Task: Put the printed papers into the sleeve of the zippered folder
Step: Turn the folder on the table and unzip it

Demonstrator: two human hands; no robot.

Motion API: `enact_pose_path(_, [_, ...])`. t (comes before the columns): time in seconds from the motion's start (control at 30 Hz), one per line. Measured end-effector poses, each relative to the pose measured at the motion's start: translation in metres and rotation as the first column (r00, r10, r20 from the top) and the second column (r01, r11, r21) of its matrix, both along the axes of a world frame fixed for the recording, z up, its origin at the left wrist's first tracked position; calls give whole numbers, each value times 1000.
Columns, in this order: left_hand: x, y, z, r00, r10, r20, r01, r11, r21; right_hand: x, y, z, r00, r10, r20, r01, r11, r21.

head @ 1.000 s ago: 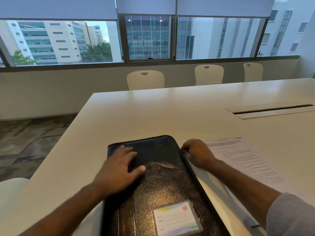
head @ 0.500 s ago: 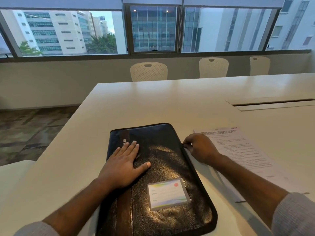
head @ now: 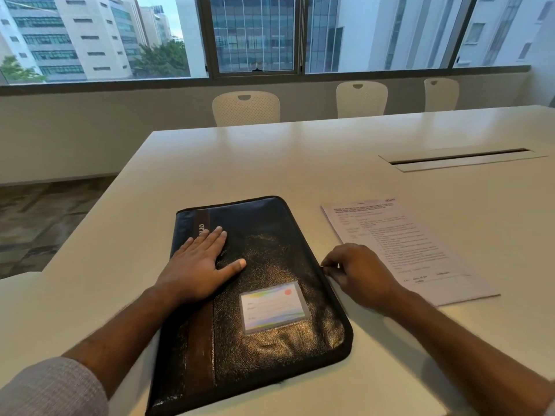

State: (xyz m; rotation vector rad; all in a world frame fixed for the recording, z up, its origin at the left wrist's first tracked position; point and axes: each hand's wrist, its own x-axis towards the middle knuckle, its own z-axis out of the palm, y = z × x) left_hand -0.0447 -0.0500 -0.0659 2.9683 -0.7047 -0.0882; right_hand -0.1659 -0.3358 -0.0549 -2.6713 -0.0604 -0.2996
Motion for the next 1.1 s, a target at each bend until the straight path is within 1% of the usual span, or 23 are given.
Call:
enact_pose_path(0.2, [2, -1, 2, 1000, 7, -19, -6, 1000, 20, -35, 2, 1, 1000, 3, -30, -3, 1000, 20])
enact_pose_path(0.43, [2, -1, 0, 1000, 9, -18, -9, 1000, 22, -73, 8, 2, 997, -36, -64, 38, 999, 24])
enact_pose_path(0.8, [2, -1, 1, 999, 31, -10, -31, 999, 34, -116, 14, 6, 998, -37, -56, 40, 998, 45])
enact_pose_path(0.97, [0, -2, 2, 998, 57, -11, -56, 998, 36, -132, 24, 0, 997, -56, -49, 60, 994, 93])
enact_pose_path(1.03, [-3, -3, 3, 997, 72, -15, -72, 997, 21, -136, 30, -3, 996, -79, -45, 84, 990, 115])
enact_pose_path(1.1, [-12, -4, 9, 996, 81, -35, -82, 996, -39, -136, 32, -7, 993, -114, -31, 117, 983, 144])
